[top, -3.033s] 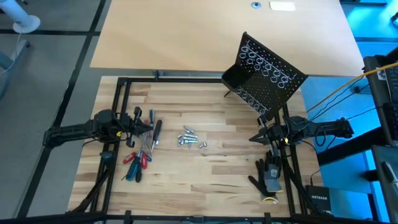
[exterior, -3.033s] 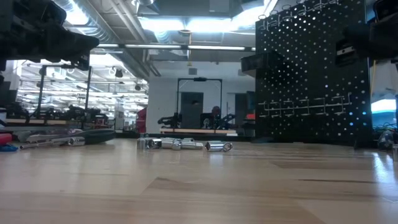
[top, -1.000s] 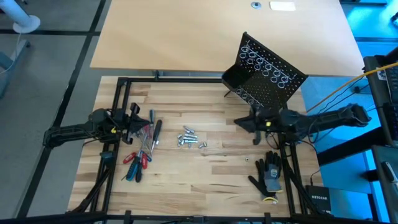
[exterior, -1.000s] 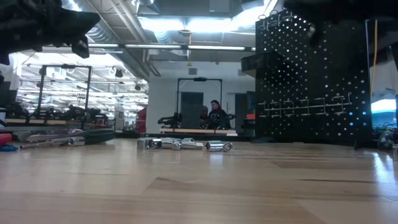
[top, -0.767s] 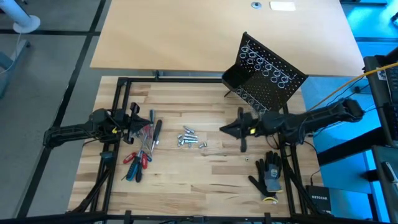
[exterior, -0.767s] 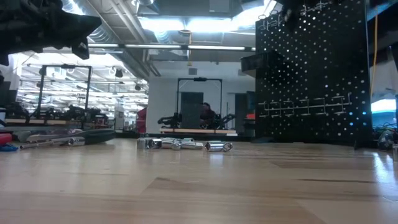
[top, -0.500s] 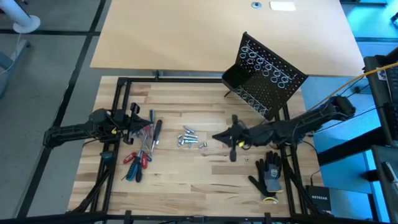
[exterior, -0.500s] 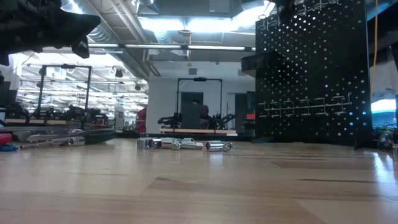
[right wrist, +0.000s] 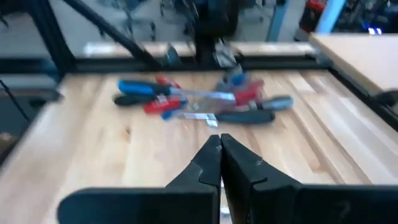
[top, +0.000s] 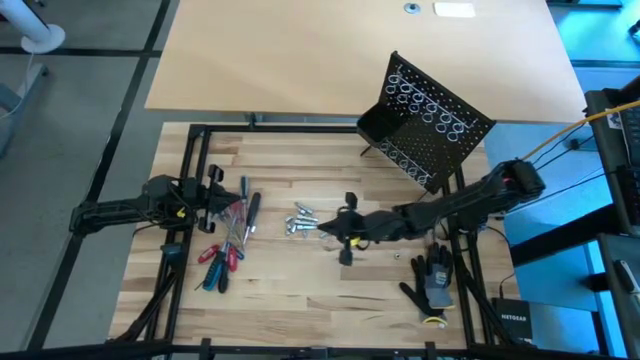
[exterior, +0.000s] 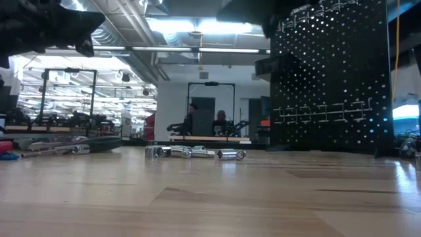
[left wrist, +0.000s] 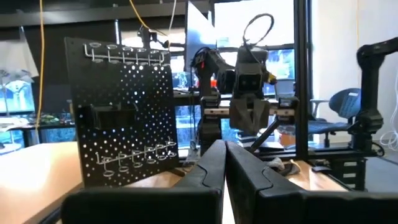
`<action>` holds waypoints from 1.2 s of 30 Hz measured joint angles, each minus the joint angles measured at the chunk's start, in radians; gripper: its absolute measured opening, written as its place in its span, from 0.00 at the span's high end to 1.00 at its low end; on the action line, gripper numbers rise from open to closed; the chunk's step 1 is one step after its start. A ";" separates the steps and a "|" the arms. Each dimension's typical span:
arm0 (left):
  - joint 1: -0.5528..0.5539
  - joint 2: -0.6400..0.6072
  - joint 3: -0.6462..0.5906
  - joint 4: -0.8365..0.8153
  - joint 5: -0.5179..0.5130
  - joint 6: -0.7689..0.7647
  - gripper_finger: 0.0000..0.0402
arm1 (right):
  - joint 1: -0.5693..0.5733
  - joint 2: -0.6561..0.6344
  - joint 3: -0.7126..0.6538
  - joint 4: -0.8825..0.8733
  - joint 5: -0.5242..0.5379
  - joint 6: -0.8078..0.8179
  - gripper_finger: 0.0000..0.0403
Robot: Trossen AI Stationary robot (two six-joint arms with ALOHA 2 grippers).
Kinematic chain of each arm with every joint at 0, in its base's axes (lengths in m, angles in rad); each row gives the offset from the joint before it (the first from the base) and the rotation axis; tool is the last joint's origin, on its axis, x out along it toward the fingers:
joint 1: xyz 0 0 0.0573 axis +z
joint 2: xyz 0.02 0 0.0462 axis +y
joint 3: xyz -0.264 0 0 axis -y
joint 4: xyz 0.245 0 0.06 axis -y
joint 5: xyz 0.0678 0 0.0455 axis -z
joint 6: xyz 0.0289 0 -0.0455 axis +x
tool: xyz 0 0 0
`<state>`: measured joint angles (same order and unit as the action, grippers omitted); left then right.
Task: Hang tools onto peg board
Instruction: Put the socket into the black pegboard bin
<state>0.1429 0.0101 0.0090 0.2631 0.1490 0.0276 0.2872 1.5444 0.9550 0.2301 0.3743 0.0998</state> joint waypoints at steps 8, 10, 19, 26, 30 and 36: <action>0.000 0.006 0.000 -0.049 0.000 -0.027 1.00 | -0.048 0.135 0.207 -0.361 0.000 0.004 0.85; 0.000 0.005 0.000 -0.048 0.000 -0.027 1.00 | -0.051 0.160 0.243 -0.434 -0.001 0.005 0.78; 0.000 0.006 0.000 -0.074 -0.002 -0.032 1.00 | -0.067 0.248 0.258 -0.505 -0.182 0.001 0.62; 0.000 0.006 0.000 -0.073 -0.002 -0.075 1.00 | -0.083 0.337 0.258 -0.510 -0.201 -0.019 0.61; 0.000 0.005 0.000 -0.079 -0.002 -0.075 1.00 | -0.110 0.373 0.258 -0.511 -0.229 -0.027 0.61; 0.000 0.006 0.000 -0.109 -0.002 -0.042 1.00 | -0.147 0.385 0.258 -0.529 -0.239 -0.042 0.61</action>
<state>0.1429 0.0158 0.0093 0.1546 0.1474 -0.0141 0.1403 1.9293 1.2125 -0.2985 0.1353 0.0581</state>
